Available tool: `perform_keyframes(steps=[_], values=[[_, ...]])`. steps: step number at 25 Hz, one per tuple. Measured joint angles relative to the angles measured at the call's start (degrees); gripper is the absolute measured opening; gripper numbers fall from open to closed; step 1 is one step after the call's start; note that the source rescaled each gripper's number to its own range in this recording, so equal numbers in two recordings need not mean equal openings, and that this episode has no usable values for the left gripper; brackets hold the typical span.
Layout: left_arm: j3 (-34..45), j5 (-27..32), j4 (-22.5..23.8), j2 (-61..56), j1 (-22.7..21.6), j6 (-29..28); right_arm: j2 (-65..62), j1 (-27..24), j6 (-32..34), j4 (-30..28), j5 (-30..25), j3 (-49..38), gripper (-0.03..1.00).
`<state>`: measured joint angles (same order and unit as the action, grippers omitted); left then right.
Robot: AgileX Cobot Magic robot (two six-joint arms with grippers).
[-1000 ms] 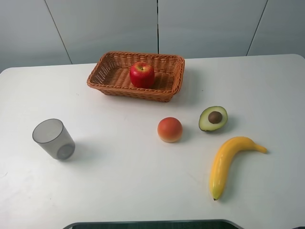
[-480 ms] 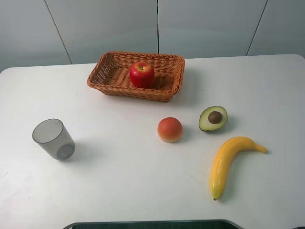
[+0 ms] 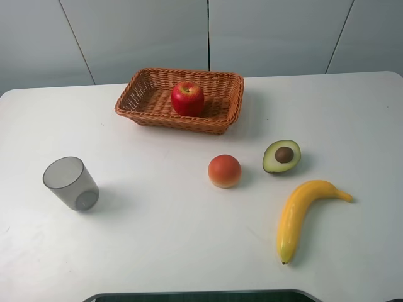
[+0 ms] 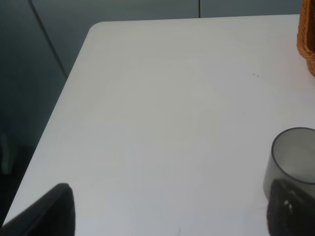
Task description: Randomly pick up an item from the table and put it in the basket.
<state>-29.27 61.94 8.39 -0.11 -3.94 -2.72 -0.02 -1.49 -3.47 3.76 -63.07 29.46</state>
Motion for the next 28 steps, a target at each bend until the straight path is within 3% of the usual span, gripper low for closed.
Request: perform_keyframes(steps=[28], values=[[0.0, 0.0, 0.0, 0.0, 0.0, 0.0, 0.0, 0.0, 0.0, 0.0, 0.0, 0.0, 1.00]])
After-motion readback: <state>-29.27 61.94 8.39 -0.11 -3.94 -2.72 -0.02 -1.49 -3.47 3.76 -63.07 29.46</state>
